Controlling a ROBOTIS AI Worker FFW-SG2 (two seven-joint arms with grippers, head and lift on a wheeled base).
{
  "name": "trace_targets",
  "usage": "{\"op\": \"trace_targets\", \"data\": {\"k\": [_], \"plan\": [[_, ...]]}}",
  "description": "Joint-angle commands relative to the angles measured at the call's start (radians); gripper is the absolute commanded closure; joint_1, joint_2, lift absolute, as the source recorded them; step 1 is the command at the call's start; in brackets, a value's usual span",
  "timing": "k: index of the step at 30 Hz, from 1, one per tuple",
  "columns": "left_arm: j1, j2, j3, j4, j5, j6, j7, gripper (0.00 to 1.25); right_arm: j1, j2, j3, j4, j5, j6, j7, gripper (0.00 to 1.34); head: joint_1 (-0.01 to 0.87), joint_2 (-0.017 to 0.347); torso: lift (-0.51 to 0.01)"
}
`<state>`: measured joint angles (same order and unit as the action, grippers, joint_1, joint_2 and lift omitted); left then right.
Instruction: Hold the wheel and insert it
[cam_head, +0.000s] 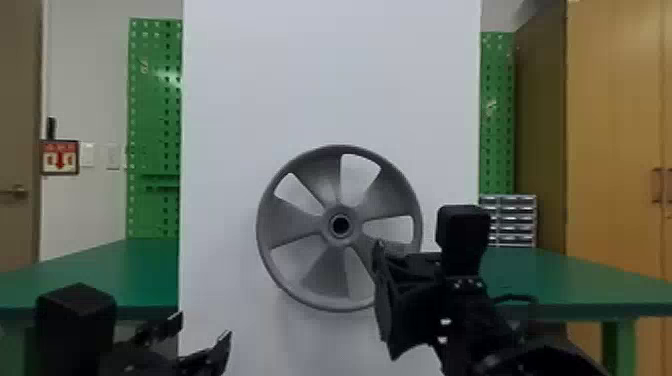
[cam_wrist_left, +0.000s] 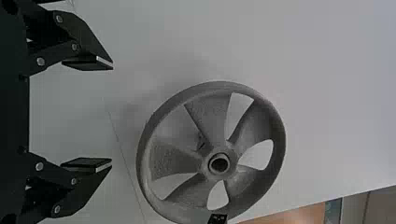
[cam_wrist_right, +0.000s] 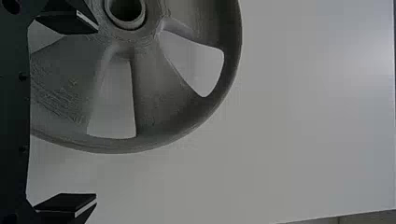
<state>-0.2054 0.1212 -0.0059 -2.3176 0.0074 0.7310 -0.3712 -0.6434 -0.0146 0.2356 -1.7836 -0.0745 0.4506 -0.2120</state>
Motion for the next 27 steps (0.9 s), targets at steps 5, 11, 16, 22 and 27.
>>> {"op": "trace_targets", "data": {"k": [5,11,16,22,27], "plan": [[0.006,0.000,0.012,-0.005,0.005,-0.002,0.000,0.51,0.091,-0.018,-0.010,-0.014,0.018,-0.064,0.051,0.00,0.000,0.000,-0.499],[0.011,0.000,0.020,-0.006,0.008,-0.005,0.000,0.51,0.149,-0.024,-0.035,-0.014,0.028,-0.105,0.086,0.00,0.000,0.000,-0.499],[0.012,0.000,0.023,-0.008,0.009,-0.012,0.000,0.51,0.194,-0.027,-0.062,-0.014,0.041,-0.127,0.117,0.00,0.000,0.000,-0.499],[0.018,0.000,0.030,-0.008,0.014,-0.018,0.000,0.51,0.255,-0.031,-0.091,-0.013,0.044,-0.142,0.134,0.00,0.000,0.000,-0.499],[0.018,0.002,0.030,-0.008,0.016,-0.019,0.000,0.51,0.307,-0.033,-0.116,-0.008,0.059,-0.158,0.163,0.00,0.000,0.000,-0.499]]}}
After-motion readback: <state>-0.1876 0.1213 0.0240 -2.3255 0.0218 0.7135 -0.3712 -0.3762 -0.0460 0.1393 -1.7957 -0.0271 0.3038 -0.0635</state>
